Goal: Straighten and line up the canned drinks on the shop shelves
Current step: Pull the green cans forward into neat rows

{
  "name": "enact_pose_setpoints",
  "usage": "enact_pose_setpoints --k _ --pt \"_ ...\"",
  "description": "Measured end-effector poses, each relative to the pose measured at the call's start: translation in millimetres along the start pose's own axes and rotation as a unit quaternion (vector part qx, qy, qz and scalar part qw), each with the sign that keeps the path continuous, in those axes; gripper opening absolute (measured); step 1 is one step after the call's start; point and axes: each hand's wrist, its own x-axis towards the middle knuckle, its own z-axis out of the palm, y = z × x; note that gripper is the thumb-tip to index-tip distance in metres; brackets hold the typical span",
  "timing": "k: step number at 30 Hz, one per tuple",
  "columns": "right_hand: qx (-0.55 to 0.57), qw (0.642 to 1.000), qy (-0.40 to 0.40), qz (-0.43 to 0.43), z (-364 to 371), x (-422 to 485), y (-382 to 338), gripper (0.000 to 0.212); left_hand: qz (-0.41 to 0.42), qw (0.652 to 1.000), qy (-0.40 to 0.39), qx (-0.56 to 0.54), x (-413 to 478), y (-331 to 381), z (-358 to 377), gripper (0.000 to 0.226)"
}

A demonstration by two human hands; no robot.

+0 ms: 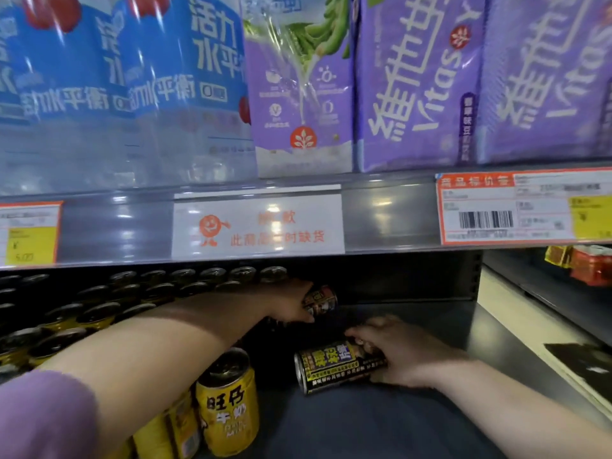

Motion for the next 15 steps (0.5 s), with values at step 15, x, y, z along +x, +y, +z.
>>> enact_pose_setpoints --k 15 --pt "0.279 0.95 -0.011 0.143 10.2 -46.5 40.1 0.078 -0.045 0.996 -0.064 0.044 36.5 7.1 17.8 0.051"
